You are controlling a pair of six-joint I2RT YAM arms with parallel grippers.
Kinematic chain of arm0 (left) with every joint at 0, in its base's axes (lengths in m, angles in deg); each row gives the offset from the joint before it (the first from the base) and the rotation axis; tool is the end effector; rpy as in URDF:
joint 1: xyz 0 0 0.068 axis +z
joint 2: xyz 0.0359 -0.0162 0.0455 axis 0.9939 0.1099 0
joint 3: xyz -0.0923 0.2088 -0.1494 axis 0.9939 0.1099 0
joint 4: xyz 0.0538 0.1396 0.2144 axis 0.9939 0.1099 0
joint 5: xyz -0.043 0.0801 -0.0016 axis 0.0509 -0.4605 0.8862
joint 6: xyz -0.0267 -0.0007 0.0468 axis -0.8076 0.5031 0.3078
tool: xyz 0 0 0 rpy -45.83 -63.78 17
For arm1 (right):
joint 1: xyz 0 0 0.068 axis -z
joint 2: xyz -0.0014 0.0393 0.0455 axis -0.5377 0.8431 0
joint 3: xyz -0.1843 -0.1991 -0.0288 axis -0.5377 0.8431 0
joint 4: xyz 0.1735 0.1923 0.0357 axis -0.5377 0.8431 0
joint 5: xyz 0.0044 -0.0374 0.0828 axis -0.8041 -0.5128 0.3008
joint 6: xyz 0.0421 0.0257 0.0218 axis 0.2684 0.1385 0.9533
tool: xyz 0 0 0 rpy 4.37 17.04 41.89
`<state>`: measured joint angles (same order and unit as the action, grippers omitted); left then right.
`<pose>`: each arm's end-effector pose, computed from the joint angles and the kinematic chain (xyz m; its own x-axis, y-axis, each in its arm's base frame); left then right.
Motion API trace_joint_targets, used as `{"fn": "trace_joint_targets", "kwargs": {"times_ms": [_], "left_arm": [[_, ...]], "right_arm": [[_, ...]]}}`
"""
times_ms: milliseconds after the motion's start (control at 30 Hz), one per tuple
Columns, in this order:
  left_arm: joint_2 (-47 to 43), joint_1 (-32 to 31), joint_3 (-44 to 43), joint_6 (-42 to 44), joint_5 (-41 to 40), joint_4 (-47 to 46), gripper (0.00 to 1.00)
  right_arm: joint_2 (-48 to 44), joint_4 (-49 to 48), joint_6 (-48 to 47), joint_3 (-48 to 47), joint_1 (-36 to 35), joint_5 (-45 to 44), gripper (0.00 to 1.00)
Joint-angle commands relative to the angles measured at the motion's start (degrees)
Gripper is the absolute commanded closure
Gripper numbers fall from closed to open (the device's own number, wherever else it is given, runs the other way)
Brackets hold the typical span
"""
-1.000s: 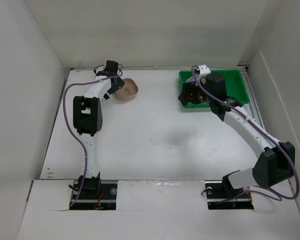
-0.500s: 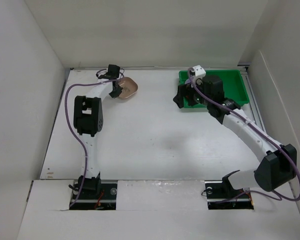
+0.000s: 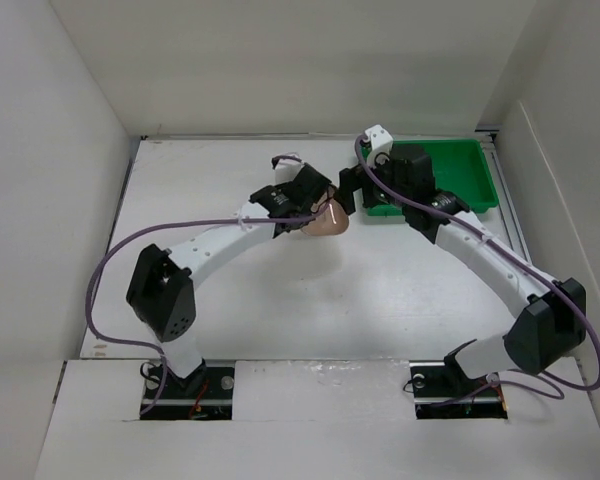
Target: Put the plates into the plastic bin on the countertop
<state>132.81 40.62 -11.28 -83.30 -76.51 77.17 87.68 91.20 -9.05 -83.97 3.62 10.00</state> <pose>0.2916 -0.2496 0.2997 -0.6354 -0.2216 -0.7397 -0.0885 0.9725 -0.2153 0.2890 0.1656 0.3524 -0.3328 -0.1857 -0.9245 -0.5972 0.8002 0.0542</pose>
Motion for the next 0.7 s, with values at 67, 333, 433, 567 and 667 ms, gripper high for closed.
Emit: {"fn": "trace_joint_targets", "kwargs": {"times_ms": [67, 333, 433, 567, 667], "left_arm": [[-7.5, -2.8, 2.9, -2.6, -7.9, 5.3, 1.0], [-16.9, -3.4, 8.5, -0.5, -1.8, -4.5, 1.0], [-19.9, -3.4, 10.6, 1.4, 0.6, -9.3, 1.0], [-20.4, -3.4, 11.2, 2.7, 1.9, -11.1, 1.0], [-20.9, -3.4, 11.2, 2.7, 2.4, -11.7, 1.0]], "right_arm": [[0.2, -2.0, 1.2, 0.3, 1.2, -1.6, 0.0], [3.4, -4.7, 4.5, 2.9, 3.0, 7.4, 0.03], [4.9, -7.6, 6.5, 4.2, 3.5, 11.7, 0.05], [7.4, -10.5, 8.2, 4.7, 3.5, 16.4, 0.24], [8.1, -11.1, 9.2, 4.7, 3.5, 17.7, 0.88]]}}
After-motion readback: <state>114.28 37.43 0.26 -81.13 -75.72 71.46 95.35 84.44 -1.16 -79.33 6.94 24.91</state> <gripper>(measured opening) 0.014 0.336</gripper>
